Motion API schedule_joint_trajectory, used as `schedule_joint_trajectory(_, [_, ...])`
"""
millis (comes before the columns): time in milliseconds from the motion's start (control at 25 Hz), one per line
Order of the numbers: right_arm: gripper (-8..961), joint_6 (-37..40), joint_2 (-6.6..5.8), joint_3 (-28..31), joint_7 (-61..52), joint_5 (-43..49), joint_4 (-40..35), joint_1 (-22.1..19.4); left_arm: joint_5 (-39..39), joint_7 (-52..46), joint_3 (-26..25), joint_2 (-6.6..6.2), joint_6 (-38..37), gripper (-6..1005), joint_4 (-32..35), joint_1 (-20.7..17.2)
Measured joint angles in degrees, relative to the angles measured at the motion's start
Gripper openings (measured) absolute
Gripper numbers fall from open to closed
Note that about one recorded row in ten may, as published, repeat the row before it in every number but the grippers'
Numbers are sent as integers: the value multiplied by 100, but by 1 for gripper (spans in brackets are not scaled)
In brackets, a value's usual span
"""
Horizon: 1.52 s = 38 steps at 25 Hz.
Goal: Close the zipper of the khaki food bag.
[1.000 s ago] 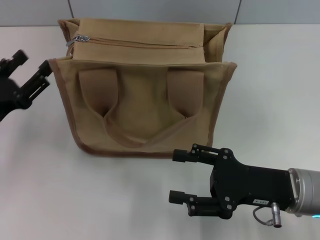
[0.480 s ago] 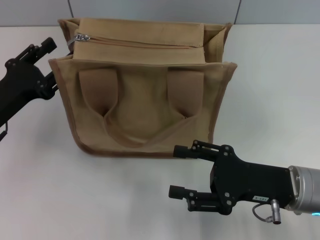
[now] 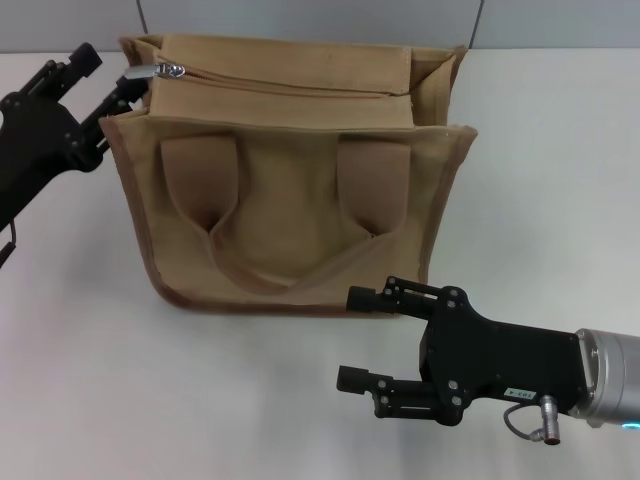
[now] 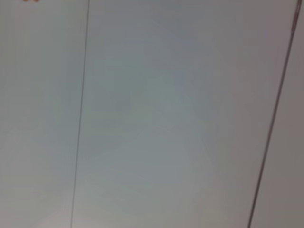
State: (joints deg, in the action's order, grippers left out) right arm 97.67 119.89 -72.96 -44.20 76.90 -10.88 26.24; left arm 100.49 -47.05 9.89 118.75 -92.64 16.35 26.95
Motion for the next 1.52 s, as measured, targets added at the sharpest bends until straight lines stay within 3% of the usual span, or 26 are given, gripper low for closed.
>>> schedule_joint_trajectory(160, [759,-23,0,2,0,0,-1,26,7,6,202,-1,-5,660,2,-38])
schedule_joint_trajectory(280, [759,-31,0,2,0,-2,-2,58,16,17,727,-10,48,660,118,-101])
schedule_joint_trajectory(440, [759,-31,-1,2,0,-7,-2,77,19,-26,1031,-19,47,661,427,-222])
schedule_joint_trajectory(680, [758,-72,0,2,0,-9,-2,88,1,-387,1079,-36,-36,661,895,-321])
schedule_joint_trajectory(1080, [759,-111,0,-6,0,-59,147,163,-48,-343,1092,26,98,660,685,129])
schedule_joint_trajectory(1520, [758,-153,0,0,0,-89,189,155,-774,-346,1067,-3,161,660,537,-16])
